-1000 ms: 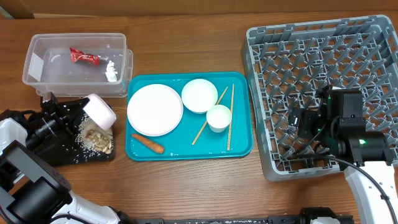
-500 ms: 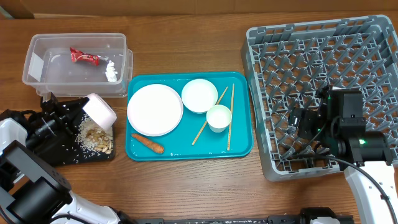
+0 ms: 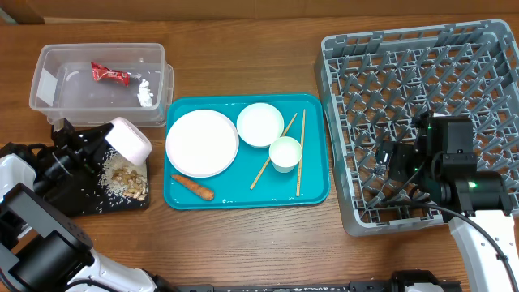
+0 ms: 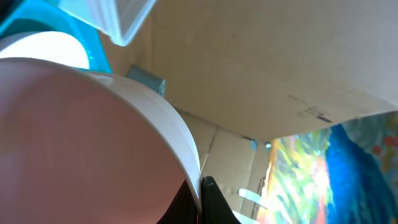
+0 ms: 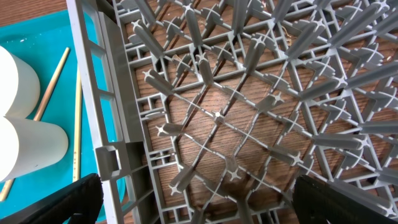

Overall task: Sort waste into correct bins and load items into the dishwasher
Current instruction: 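Carry the pink bowl over the black tray and tip out the rice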

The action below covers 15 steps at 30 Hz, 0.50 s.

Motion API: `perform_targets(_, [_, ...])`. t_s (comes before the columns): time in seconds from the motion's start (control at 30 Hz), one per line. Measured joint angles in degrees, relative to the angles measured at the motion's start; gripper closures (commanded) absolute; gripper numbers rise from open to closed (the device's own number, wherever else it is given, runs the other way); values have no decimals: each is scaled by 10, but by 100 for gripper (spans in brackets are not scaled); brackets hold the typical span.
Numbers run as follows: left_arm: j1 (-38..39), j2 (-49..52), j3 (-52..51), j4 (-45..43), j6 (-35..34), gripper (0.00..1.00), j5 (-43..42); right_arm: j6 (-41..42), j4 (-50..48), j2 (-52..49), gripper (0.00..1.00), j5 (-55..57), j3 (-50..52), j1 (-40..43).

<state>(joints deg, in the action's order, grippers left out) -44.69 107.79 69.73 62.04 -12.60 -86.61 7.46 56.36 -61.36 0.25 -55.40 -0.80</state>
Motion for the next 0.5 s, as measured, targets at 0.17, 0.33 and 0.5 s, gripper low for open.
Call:
perform_targets(0.17, [0,0,0,-5,-8,96,-16,0,0,0,0,0,0,0])
perform_targets(0.33, [-2,0,0,-6,-8,96,-17,0,0,0,0,0,0,0])
perform_targets(0.5, [-4,0,0,-8,-7,96,-13,0,0,0,0,0,0,0])
